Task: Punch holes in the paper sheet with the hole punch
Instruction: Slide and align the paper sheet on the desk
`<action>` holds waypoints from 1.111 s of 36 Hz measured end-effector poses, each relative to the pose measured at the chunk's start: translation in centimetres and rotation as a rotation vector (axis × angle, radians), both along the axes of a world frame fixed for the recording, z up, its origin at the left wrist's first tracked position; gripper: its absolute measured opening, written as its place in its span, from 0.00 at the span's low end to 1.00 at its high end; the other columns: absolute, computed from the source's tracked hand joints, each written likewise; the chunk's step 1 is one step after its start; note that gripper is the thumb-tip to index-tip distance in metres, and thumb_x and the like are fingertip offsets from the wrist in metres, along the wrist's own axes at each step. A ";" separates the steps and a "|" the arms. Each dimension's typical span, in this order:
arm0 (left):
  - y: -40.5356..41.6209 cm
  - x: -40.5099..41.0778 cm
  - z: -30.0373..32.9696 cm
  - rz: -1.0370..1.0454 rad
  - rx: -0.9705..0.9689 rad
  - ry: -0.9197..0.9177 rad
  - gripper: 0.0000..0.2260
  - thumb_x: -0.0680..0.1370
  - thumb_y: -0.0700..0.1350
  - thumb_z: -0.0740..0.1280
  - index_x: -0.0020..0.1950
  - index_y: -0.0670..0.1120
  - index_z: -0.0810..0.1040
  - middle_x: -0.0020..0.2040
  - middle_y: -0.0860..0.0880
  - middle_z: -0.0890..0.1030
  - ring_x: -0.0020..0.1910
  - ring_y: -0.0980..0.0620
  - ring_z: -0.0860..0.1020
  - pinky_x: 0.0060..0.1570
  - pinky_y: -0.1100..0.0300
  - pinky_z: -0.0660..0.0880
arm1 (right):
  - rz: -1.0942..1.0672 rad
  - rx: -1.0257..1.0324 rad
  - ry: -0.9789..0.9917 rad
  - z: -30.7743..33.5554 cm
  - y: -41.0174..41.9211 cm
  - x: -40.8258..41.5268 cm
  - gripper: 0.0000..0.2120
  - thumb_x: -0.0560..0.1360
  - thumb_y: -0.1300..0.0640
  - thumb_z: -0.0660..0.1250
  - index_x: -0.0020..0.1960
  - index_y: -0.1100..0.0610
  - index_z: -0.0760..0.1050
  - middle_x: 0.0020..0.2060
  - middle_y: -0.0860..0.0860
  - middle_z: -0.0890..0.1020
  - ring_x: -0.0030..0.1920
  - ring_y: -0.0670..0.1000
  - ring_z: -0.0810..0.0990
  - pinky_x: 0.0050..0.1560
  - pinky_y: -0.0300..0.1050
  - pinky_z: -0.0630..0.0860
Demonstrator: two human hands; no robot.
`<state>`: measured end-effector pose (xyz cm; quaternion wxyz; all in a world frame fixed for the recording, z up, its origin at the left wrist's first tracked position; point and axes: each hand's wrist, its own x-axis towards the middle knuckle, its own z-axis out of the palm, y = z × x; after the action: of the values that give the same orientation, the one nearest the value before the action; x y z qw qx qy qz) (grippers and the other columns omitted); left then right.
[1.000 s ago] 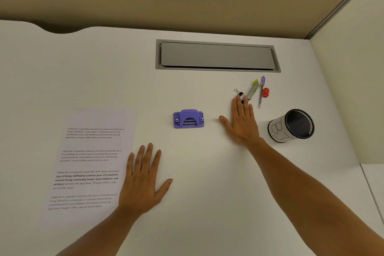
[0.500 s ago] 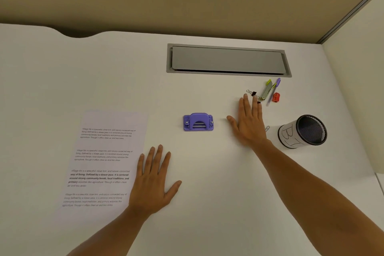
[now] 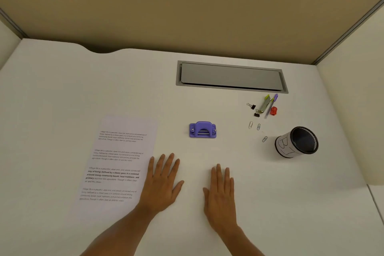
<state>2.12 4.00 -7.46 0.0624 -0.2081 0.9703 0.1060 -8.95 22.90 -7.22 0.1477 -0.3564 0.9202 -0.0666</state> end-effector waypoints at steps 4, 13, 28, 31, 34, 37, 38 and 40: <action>0.3 -0.1 0.4 0.023 0.000 -0.078 0.30 0.80 0.61 0.53 0.78 0.45 0.64 0.78 0.42 0.63 0.76 0.38 0.65 0.72 0.32 0.57 | -0.025 0.105 -0.002 0.3 0.9 2.6 0.29 0.84 0.51 0.35 0.77 0.60 0.61 0.77 0.59 0.62 0.77 0.63 0.56 0.75 0.59 0.47; 2.6 1.4 2.9 0.261 0.147 0.016 0.31 0.79 0.62 0.54 0.78 0.48 0.63 0.79 0.46 0.62 0.77 0.43 0.62 0.75 0.37 0.55 | 0.044 0.283 -0.073 4.1 -0.7 -0.1 0.35 0.58 0.48 0.83 0.62 0.60 0.80 0.60 0.54 0.80 0.58 0.59 0.81 0.45 0.51 0.83; 5.7 11.8 5.6 1.451 0.627 0.467 0.39 0.68 0.54 0.74 0.71 0.32 0.68 0.68 0.29 0.71 0.62 0.29 0.74 0.63 0.34 0.71 | 0.263 0.517 -0.146 9.5 -9.9 -1.7 0.11 0.76 0.59 0.63 0.57 0.56 0.79 0.55 0.53 0.81 0.55 0.55 0.82 0.47 0.44 0.74; 4.4 12.0 6.9 1.698 0.822 0.506 0.33 0.74 0.39 0.74 0.75 0.36 0.65 0.72 0.34 0.69 0.65 0.32 0.73 0.68 0.38 0.68 | 0.307 0.445 -0.136 10.4 -12.9 -2.1 0.12 0.79 0.54 0.62 0.58 0.56 0.78 0.53 0.52 0.82 0.53 0.55 0.82 0.47 0.45 0.73; 3.2 12.2 7.7 1.832 0.937 0.526 0.33 0.75 0.41 0.73 0.76 0.37 0.63 0.73 0.37 0.68 0.69 0.36 0.71 0.72 0.44 0.64 | 0.346 0.351 -0.121 11.2 -16.1 -2.6 0.14 0.80 0.49 0.60 0.60 0.56 0.76 0.55 0.53 0.81 0.55 0.56 0.81 0.49 0.46 0.74; 2.3 12.2 8.4 1.924 1.009 0.563 0.34 0.76 0.43 0.72 0.77 0.36 0.61 0.75 0.38 0.67 0.72 0.38 0.68 0.73 0.45 0.62 | 0.357 0.258 -0.142 11.3 -19.2 -3.3 0.16 0.80 0.47 0.59 0.62 0.56 0.74 0.58 0.53 0.80 0.57 0.56 0.80 0.53 0.49 0.76; 2.0 12.2 8.5 1.948 1.029 0.582 0.34 0.77 0.44 0.72 0.77 0.36 0.60 0.76 0.38 0.66 0.73 0.38 0.67 0.72 0.46 0.61 | 0.359 0.230 -0.156 11.3 -20.2 -3.5 0.17 0.80 0.48 0.60 0.63 0.56 0.73 0.59 0.54 0.79 0.58 0.56 0.79 0.54 0.49 0.76; 1.6 12.1 8.6 1.982 1.052 0.612 0.34 0.77 0.44 0.71 0.77 0.36 0.59 0.76 0.38 0.65 0.74 0.38 0.66 0.73 0.45 0.60 | 0.368 0.190 -0.182 11.2 -22.2 -3.9 0.19 0.80 0.48 0.62 0.66 0.56 0.71 0.61 0.54 0.77 0.60 0.56 0.78 0.56 0.49 0.75</action>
<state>14.24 5.62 1.12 -0.2061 -0.7901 0.1934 0.5439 -12.83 0.70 4.02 0.2728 -0.4954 0.8245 0.0166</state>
